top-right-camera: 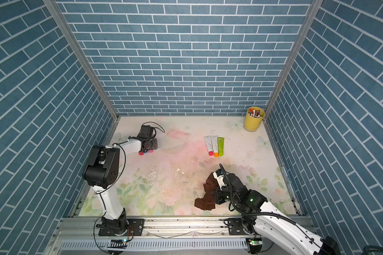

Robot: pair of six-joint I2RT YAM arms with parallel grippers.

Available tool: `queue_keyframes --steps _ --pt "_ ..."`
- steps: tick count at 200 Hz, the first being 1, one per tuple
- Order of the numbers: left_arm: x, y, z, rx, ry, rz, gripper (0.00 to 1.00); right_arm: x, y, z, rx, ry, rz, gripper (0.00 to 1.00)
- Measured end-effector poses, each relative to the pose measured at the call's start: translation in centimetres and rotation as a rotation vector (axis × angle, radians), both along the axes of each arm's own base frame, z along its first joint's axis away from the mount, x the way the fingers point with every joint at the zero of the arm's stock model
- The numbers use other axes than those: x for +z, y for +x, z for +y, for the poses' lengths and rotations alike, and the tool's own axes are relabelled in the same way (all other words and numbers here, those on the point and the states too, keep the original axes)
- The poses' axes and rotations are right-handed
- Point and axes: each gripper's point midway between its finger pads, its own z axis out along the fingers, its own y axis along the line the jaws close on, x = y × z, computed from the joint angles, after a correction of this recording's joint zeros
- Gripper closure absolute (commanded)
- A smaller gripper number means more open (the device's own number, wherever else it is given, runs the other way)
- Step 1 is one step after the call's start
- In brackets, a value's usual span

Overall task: Wipe the surface of the toothpaste tube
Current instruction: Move the toothpaste to the center of the board.

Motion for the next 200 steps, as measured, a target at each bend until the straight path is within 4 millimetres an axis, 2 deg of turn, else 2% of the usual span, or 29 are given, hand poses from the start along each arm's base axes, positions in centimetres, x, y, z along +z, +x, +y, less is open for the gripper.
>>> queue_keyframes --steps 21,70,101,132,148,166,200 --pt "-0.3 -0.2 -0.2 -0.009 -0.006 0.008 0.55 0.0 0.0 0.0 0.0 0.0 0.0 1.0" --pt "-1.8 -0.5 -0.5 -0.028 -0.001 0.036 0.56 0.0 0.0 0.0 0.0 0.0 0.0 1.0" --pt "-2.0 -0.6 -0.8 -0.04 -0.005 0.027 0.7 0.1 0.0 0.0 0.0 0.003 -0.003 1.0" --pt "-1.9 -1.0 -2.0 -0.079 -0.001 0.011 0.75 0.6 0.2 -0.5 -0.023 0.01 -0.03 1.0" --pt "-1.9 -1.9 -3.7 -0.13 0.002 0.015 0.78 1.0 0.5 -1.1 -0.059 -0.001 -0.05 1.0" --pt "-1.9 -3.7 -6.8 -0.212 -0.004 0.022 0.8 1.8 1.3 -1.8 -0.106 -0.025 -0.076 1.0" --pt "-1.4 -9.3 -14.1 -0.428 -0.027 0.047 0.81 3.7 3.3 -2.5 -0.187 -0.075 -0.115 1.0"
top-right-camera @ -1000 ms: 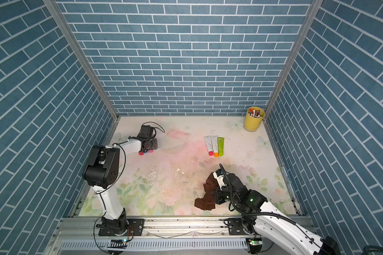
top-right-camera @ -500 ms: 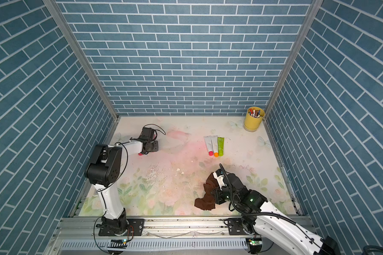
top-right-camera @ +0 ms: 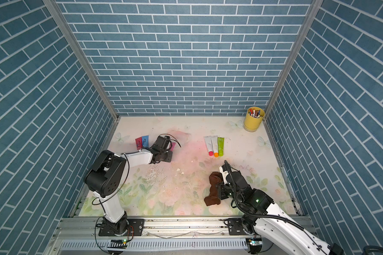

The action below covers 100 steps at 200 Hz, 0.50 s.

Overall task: Wipe the surface of the toothpaste tube
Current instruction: Move the toothpaste to the center of the board.

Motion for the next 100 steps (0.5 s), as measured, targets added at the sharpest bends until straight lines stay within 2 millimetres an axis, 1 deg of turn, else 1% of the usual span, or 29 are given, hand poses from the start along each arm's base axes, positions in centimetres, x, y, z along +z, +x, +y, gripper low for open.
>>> queue_keyframes --steps 17,29,42,57,70,89,97,100 --pt "0.6 -3.3 -4.2 -0.127 -0.003 -0.008 0.83 0.3 1.1 -0.4 -0.041 -0.015 0.002 1.0" --pt "1.0 -5.5 -6.6 -0.205 -0.008 -0.018 0.85 0.3 1.9 -1.0 -0.074 -0.021 0.009 1.0" --pt "1.1 -8.0 -8.7 -0.283 -0.014 -0.025 0.86 0.1 2.7 -1.6 -0.112 -0.027 0.023 1.0" --pt "0.7 -10.6 -9.8 -0.348 -0.009 -0.019 0.86 -0.3 3.3 -2.2 -0.144 -0.035 0.043 1.0" --pt "0.1 -12.1 -10.3 -0.388 0.005 -0.01 0.86 -0.5 3.8 -2.2 -0.149 -0.038 0.058 1.0" --pt "-0.4 -13.7 -10.9 -0.437 0.026 -0.012 0.84 -0.6 4.5 -1.5 -0.131 -0.033 0.093 1.0" --pt "-0.4 -14.0 -11.2 -0.451 0.03 -0.022 0.81 -0.7 4.8 -1.1 -0.119 -0.027 0.109 1.0" --pt "-0.4 -14.1 -11.3 -0.457 0.03 -0.025 0.77 -0.7 4.9 -0.9 -0.113 -0.024 0.115 1.0"
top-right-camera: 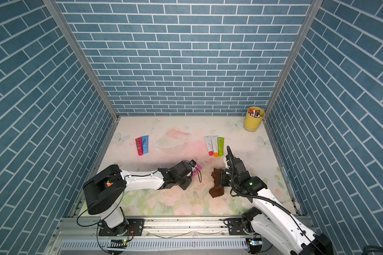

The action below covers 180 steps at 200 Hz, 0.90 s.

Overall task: Wipe the surface of the toothpaste tube
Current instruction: Move the toothpaste to the center of the board, then wipe the dirt from the toothpaste tube.

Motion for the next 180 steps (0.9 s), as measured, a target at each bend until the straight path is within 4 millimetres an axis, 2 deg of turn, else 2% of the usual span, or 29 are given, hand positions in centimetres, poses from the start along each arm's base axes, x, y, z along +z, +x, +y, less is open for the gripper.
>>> queue_keyframes --steps 13,22,41,58,79,124,180 --pt "-0.1 -0.3 -0.3 -0.016 0.0 -0.014 0.6 -0.2 0.4 0.9 0.025 0.021 0.022 1.0" --pt "-0.3 -0.4 -0.2 -0.022 0.003 -0.025 0.53 -0.3 0.7 1.5 0.039 0.037 0.037 1.0" --pt "0.0 -0.3 0.1 -0.018 -0.016 -0.051 0.44 -0.5 0.9 2.5 0.068 0.062 0.062 1.0" --pt "-0.1 -0.7 0.9 -0.011 -0.022 -0.056 0.44 -0.7 1.3 3.2 0.084 0.079 0.074 1.0" --pt "-0.2 -1.3 1.8 -0.003 -0.037 -0.06 0.47 -1.1 2.0 4.0 0.098 0.088 0.091 1.0" --pt "-0.3 -1.5 1.9 -0.002 -0.077 -0.072 0.65 -2.6 4.0 5.8 0.123 0.081 0.145 1.0" --pt "-0.3 -1.4 1.7 -0.018 -0.083 -0.08 0.75 -5.4 6.3 7.5 0.147 0.031 0.188 1.0"
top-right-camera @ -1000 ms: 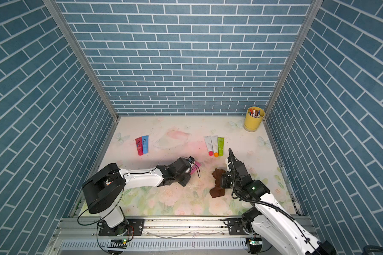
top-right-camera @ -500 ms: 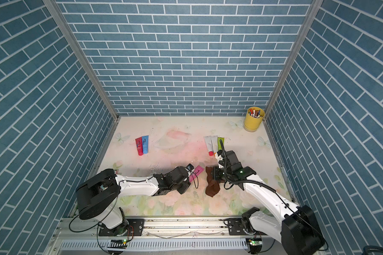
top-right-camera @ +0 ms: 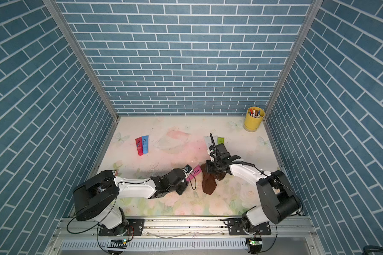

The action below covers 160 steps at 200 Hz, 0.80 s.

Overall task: Wipe the surface of the toothpaste tube
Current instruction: Wipe the dirt from the toothpaste tube.

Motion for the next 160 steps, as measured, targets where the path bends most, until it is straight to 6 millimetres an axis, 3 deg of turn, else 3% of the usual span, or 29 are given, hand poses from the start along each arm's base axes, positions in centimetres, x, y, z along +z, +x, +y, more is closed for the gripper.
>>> queue_keyframes --steps 53,121,160 --pt "0.0 0.0 -0.2 -0.016 -0.004 0.001 0.81 -3.1 0.6 1.2 0.038 -0.045 0.012 1.0" --pt "-0.1 0.2 0.0 -0.003 0.003 -0.004 0.85 -3.2 0.6 2.7 0.062 -0.057 -0.067 1.0" --pt "-0.1 0.2 0.1 0.006 0.004 -0.003 0.87 -2.3 -0.7 6.0 0.13 0.004 -0.111 1.0"
